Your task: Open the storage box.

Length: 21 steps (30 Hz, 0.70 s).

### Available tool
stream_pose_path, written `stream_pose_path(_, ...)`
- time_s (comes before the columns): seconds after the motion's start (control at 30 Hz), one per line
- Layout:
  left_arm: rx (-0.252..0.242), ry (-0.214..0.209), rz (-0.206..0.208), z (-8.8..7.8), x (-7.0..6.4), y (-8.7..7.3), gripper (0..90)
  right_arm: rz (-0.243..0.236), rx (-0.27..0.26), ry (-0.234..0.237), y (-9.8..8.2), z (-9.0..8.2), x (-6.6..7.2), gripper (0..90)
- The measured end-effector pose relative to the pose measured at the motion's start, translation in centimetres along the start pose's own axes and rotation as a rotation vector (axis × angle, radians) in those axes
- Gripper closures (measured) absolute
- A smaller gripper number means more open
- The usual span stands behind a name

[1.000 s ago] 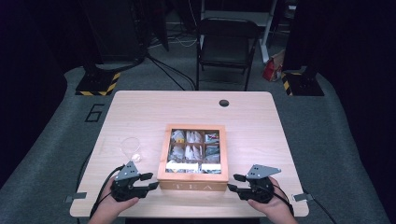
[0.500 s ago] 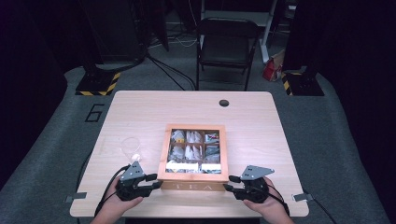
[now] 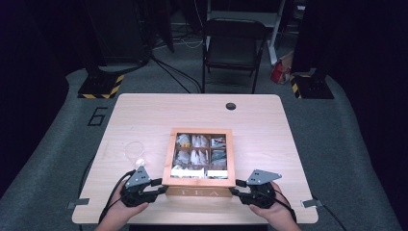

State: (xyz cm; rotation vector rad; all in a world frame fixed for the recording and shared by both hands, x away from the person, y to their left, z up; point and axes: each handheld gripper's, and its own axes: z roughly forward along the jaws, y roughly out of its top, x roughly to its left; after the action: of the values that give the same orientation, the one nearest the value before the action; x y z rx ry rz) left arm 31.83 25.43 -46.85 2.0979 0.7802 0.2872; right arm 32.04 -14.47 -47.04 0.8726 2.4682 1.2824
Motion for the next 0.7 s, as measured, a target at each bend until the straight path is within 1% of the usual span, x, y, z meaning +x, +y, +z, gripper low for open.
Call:
stream_pose_path(0.07,0.002,-0.003,-0.003,0.0,0.0,0.0,63.3,0.007,0.002,0.000,0.1,0.0,0.0,61.2)
stream_pose_path(0.1,-0.005,-0.005,-0.013,-0.1,0.0,0.2,63.2,0.013,0.001,0.002,0.2,0.0,0.0,61.0)
stream_pose_path(0.17,-0.005,-0.003,-0.010,-0.2,0.1,0.4,63.0,0.031,-0.002,0.002,0.3,-0.2,0.0,60.9)
stream_pose_path(0.2,-0.005,-0.008,-0.015,-0.3,0.0,0.5,63.0,0.033,-0.008,0.009,0.4,-0.2,0.0,60.9)
stream_pose_path(0.23,-0.007,-0.004,-0.012,-0.4,0.0,0.6,63.0,0.045,-0.010,0.011,0.5,-0.3,0.0,60.8)
stream_pose_path(0.27,-0.002,-0.005,-0.009,-0.6,0.0,0.8,63.0,0.043,-0.012,0.014,0.6,-0.4,-0.1,60.9)
stream_pose_path(0.3,-0.013,0.006,-0.014,-0.6,0.0,0.8,63.0,0.051,-0.014,0.018,0.7,-0.5,-0.1,60.8)
stream_pose_path(0.33,-0.013,0.006,-0.014,-0.6,0.0,0.8,63.0,0.051,-0.014,0.018,0.7,-0.5,-0.1,60.8)
stream_pose_path(0.37,-0.003,0.000,-0.018,-0.8,-0.1,1.1,63.0,0.050,-0.014,0.012,1.0,-0.7,-0.1,60.8)
stream_pose_path(0.4,-0.011,0.011,-0.015,-0.8,-0.1,1.2,63.0,0.056,-0.014,0.013,1.1,-0.7,-0.1,60.7)
stream_pose_path(0.5,-0.017,0.012,-0.017,-1.0,-0.1,1.5,63.0,0.063,-0.017,0.013,1.4,-1.0,-0.1,60.6)
stream_pose_path(0.53,-0.017,0.015,-0.011,-1.2,0.0,1.7,63.0,0.065,-0.019,0.015,1.5,-1.1,-0.1,60.6)
stream_pose_path(0.6,-0.027,0.017,-0.018,-1.4,0.0,2.1,62.9,0.072,-0.030,0.012,1.8,-1.3,-0.2,60.5)
stream_pose_path(0.63,-0.025,0.017,-0.015,-1.5,0.1,2.3,62.8,0.066,-0.038,0.010,2.0,-1.4,-0.2,60.4)
stream_pose_path(0.7,-0.033,0.023,-0.028,-1.6,0.0,2.7,62.7,0.068,-0.048,0.004,2.3,-1.6,-0.2,60.3)
